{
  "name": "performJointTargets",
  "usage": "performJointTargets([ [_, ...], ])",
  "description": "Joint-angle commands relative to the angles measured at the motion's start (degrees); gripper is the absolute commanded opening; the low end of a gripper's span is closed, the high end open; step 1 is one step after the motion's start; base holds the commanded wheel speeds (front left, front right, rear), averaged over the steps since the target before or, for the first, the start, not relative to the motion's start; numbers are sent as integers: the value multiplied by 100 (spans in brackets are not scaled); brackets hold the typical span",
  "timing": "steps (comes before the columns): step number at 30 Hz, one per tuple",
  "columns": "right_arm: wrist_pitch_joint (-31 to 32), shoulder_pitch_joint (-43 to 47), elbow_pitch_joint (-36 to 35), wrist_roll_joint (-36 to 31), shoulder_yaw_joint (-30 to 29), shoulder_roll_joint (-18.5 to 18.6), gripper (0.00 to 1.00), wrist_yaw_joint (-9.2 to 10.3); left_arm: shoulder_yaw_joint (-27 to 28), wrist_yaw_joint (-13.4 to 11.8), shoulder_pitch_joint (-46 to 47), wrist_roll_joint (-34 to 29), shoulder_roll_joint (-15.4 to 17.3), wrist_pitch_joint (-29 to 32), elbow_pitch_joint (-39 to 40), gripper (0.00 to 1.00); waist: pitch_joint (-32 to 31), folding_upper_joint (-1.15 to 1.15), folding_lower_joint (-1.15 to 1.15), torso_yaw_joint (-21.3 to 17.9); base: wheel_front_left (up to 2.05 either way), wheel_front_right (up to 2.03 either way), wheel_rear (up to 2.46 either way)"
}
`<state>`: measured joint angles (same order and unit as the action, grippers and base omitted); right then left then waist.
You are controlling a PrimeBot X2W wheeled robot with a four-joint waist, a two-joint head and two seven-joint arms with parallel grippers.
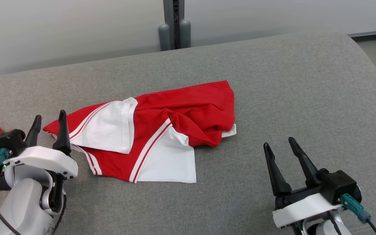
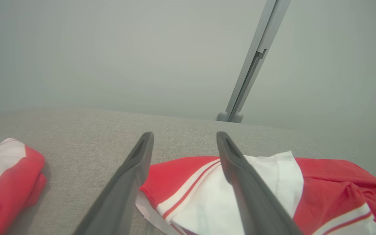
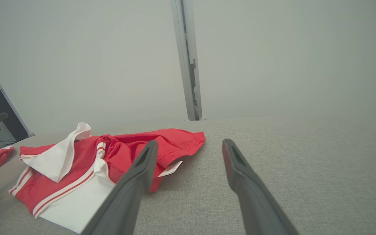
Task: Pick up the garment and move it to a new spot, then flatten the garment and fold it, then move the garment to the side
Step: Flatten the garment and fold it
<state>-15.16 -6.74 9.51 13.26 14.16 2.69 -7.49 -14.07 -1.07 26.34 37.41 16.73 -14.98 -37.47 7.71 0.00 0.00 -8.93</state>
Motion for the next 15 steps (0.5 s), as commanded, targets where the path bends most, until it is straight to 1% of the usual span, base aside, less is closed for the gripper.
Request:
performJointTargets([
  [1,-9,25,-9,26,-20,40,100,-1,107,-18,-122,-92,-22,-19,130,100,-30,0,0,22,0,0,0],
  [3,-10,52,-7,30,-44,41,100,-1,293,-1,-300,-215,-87,-19,418,100,-82,0,0,59,0,0,0],
  [6,-9,114,-15,37,-72,40,100,-1,587,43,-667,-419,-274,-19,920,100,-180,0,0,133,0,0,0],
  [13,-10,241,-3,57,-50,40,100,-1,1096,156,-1702,-907,-890,-20,2028,100,-493,0,0,325,0,0,0],
  [15,-9,248,2,53,-46,40,100,-1,1201,167,-1963,-1083,-1003,-20,2298,100,-561,0,0,370,0,0,0],
])
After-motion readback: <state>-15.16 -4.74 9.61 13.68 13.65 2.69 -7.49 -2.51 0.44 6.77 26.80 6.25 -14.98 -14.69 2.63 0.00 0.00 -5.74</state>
